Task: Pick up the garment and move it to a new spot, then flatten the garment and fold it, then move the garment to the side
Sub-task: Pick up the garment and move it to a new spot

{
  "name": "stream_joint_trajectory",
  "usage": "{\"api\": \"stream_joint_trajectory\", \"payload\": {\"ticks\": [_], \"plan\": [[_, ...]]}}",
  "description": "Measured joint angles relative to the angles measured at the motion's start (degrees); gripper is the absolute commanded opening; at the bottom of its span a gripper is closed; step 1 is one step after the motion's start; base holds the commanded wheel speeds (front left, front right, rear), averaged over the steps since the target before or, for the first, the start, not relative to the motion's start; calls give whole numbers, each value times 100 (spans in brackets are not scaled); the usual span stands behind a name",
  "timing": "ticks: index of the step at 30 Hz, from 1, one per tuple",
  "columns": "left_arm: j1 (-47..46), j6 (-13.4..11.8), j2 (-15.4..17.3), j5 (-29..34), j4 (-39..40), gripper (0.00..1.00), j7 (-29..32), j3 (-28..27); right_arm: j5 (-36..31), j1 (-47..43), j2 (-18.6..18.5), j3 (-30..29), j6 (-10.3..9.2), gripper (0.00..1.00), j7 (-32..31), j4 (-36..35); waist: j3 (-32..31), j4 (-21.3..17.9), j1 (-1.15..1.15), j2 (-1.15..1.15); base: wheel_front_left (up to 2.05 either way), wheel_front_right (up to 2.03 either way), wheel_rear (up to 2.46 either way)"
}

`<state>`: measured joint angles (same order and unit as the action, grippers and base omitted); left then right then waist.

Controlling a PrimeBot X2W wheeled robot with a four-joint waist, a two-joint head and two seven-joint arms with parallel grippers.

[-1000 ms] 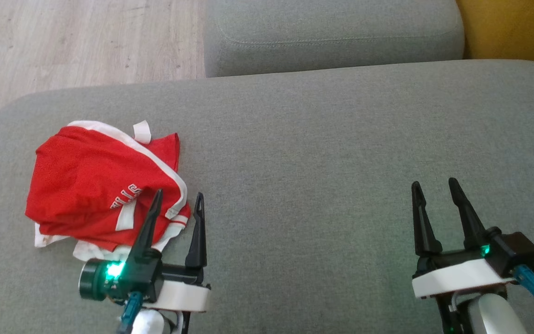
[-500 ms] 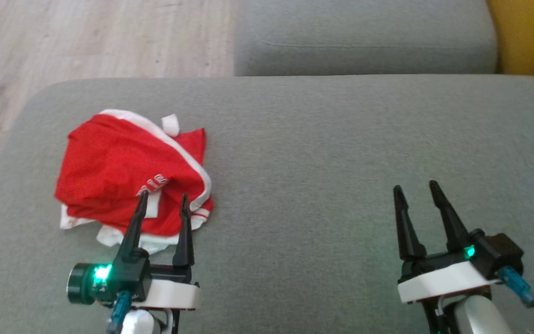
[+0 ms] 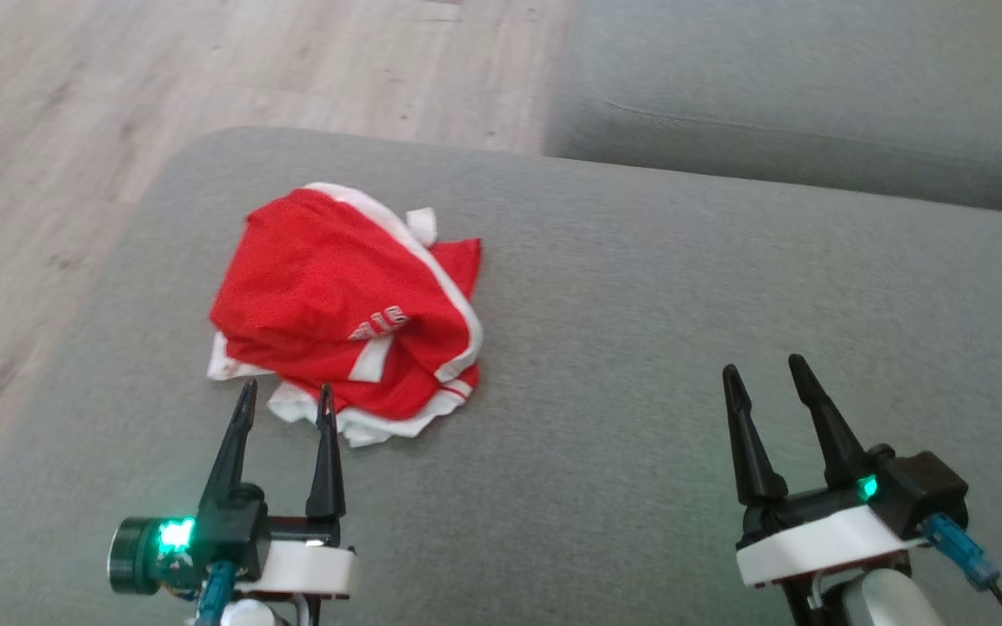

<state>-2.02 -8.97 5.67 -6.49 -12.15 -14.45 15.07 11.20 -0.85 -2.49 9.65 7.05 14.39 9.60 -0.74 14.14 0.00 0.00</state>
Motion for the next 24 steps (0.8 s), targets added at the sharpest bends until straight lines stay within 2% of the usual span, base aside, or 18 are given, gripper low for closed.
{"api": "stream_joint_trajectory", "payload": {"ticks": [14,21,24], "plan": [[129,74,-4,60,-30,100,0,-115,84,-105,1,277,0,100,0,-41,-148,692,0,0,0,0,0],[130,98,40,153,53,100,0,-238,84,-90,1,318,0,100,0,-54,62,667,0,0,0,0,0],[51,250,101,152,4,100,0,-248,68,-53,0,336,0,100,0,-69,228,599,0,0,0,0,0]]}}
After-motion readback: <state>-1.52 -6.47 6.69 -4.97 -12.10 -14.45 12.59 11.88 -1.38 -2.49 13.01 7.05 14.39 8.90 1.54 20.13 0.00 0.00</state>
